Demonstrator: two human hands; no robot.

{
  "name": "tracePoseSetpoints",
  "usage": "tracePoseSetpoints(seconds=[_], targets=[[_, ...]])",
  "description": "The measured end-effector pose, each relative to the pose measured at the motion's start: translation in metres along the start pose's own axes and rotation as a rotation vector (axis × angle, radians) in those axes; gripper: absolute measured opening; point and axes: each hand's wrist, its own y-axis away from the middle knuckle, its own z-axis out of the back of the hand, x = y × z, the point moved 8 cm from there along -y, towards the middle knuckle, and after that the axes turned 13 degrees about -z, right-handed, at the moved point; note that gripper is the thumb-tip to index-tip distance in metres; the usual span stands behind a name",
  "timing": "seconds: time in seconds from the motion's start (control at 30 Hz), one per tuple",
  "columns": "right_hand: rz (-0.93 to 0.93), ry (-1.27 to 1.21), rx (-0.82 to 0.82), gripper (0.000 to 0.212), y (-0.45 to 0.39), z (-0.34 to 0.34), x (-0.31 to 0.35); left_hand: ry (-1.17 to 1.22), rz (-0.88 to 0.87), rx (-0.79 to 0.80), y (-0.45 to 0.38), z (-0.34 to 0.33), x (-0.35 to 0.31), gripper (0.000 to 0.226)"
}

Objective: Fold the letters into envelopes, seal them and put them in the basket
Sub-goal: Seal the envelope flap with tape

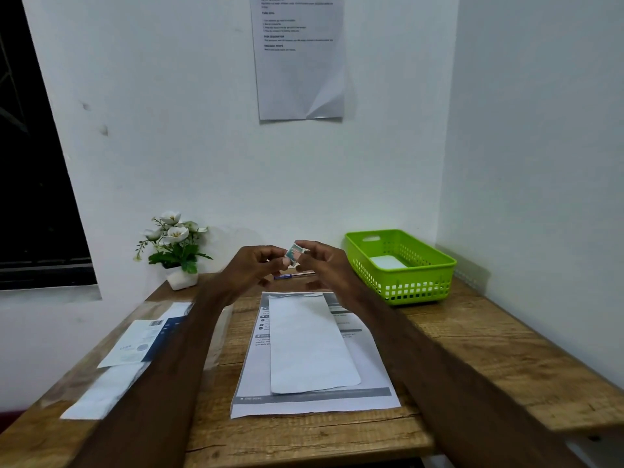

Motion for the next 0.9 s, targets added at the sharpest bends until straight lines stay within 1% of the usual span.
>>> tracePoseSetpoints(seconds=[0.13,0.3,0.43,0.57,0.67,0.8,0.9], targets=[[0.029,0.047,-0.037,0.03,-0.003,0.004,0.002,-0.07,-0.043,0.038,-0.003,-0.004,-0.005,0.012],[0.063,0.085,-0.047,0.025,0.0,0.007,0.007,-0.146,-0.098,0.053,-0.007,-0.005,-0.01,0.01],[0.086,0.118,-0.089,0.021,0.002,0.012,0.011,-0.188,-0.13,0.064,-0.008,-0.005,-0.012,0.013],[0.129,0.171,-0.129,0.018,0.002,0.015,0.015,-0.225,-0.134,0.057,-0.01,-0.002,-0.008,0.011],[0.148,0.182,-0.155,0.015,0.002,0.018,0.017,-0.269,-0.138,0.054,-0.012,0.0,-0.003,0.013],[0.142,0.181,-0.195,0.011,0.0,0.02,0.015,-0.295,-0.15,0.052,-0.013,0.0,-0.001,0.015],[0.136,0.173,-0.209,0.008,-0.001,0.022,0.015,-0.299,-0.155,0.048,-0.014,-0.001,-0.001,0.013]])
